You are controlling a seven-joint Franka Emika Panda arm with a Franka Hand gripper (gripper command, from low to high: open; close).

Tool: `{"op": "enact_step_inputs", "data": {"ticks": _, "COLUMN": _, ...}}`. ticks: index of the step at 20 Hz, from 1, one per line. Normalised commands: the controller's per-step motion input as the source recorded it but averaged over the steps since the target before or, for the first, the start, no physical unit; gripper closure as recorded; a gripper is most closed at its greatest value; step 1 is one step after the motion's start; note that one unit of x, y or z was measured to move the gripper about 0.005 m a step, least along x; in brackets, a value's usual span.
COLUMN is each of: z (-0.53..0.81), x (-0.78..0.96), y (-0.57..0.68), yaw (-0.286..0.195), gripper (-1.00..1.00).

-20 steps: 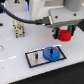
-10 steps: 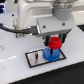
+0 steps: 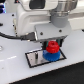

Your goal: Insert the blue gear onto the right peg, followed by the red gear

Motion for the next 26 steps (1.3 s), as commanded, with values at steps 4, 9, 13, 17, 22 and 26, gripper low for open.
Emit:
{"op": "enact_step_inputs", "data": {"ticks": 4, "z": -0.02, "x": 0.00, "y": -0.20, "yaw": 0.000, "gripper": 1.00}}
{"op": "enact_step_inputs", "data": {"ticks": 9, "z": 0.27, "x": 0.12, "y": -0.17, "yaw": 0.000, "gripper": 1.00}}
{"op": "enact_step_inputs", "data": {"ticks": 13, "z": -0.49, "x": 0.04, "y": -0.23, "yaw": 0.000, "gripper": 1.00}}
{"op": "enact_step_inputs", "data": {"ticks": 17, "z": -0.68, "x": 0.02, "y": -0.22, "yaw": 0.000, "gripper": 1.00}}
{"op": "enact_step_inputs", "data": {"ticks": 22, "z": -0.19, "x": 0.00, "y": -0.05, "yaw": 0.000, "gripper": -1.00}}
{"op": "enact_step_inputs", "data": {"ticks": 26, "z": 0.51, "x": 0.00, "y": 0.04, "yaw": 0.000, "gripper": -1.00}}
